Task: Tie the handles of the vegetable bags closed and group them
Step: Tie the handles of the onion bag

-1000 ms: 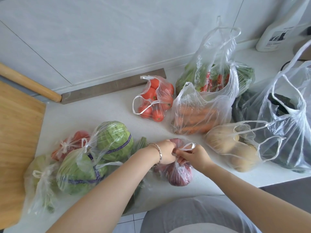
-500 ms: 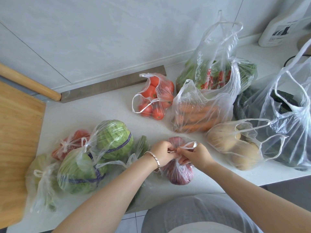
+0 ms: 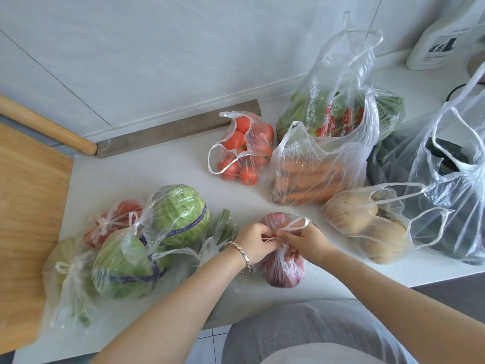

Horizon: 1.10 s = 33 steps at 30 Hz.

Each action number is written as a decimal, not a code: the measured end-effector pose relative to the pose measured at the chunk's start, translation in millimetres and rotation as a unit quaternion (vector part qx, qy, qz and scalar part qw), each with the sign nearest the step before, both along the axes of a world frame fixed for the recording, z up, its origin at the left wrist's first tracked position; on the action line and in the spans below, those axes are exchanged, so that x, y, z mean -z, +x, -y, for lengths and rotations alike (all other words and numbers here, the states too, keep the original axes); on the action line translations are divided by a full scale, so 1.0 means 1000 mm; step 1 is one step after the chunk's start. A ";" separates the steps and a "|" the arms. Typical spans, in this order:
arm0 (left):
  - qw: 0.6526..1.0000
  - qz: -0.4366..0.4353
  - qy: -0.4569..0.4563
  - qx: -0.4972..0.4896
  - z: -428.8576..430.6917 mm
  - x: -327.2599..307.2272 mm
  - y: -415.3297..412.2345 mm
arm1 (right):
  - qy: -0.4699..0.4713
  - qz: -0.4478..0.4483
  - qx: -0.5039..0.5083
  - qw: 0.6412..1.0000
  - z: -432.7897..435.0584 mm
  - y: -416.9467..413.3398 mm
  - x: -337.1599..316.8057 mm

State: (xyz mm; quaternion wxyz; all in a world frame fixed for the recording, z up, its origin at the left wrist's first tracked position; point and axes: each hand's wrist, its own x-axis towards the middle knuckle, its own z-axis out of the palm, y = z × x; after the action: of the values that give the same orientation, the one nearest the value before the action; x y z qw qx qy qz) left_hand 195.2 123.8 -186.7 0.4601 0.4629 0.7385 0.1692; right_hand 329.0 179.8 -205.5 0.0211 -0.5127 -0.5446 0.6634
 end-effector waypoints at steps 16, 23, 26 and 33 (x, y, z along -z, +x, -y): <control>0.993 -0.029 0.053 -0.105 0.009 0.007 0.010 | 0.123 -0.024 0.061 0.990 0.025 -0.004 -0.007; 0.994 -0.061 0.074 -0.061 0.011 0.001 0.014 | 0.445 0.018 -0.101 0.890 0.028 0.001 0.015; 0.990 -0.106 0.090 -0.030 0.013 0.000 0.014 | 0.460 0.020 -0.115 0.880 0.024 0.001 0.019; 0.983 -0.118 0.143 -0.017 0.018 0.003 0.015 | 0.369 -0.010 -0.071 0.927 0.018 0.003 0.012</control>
State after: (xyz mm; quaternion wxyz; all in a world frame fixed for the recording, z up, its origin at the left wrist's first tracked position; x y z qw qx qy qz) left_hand 210.3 105.4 -189.2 0.2958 0.5277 0.7639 0.2249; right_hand 332.3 161.5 -217.3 0.1671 -0.4218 -0.7858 0.4204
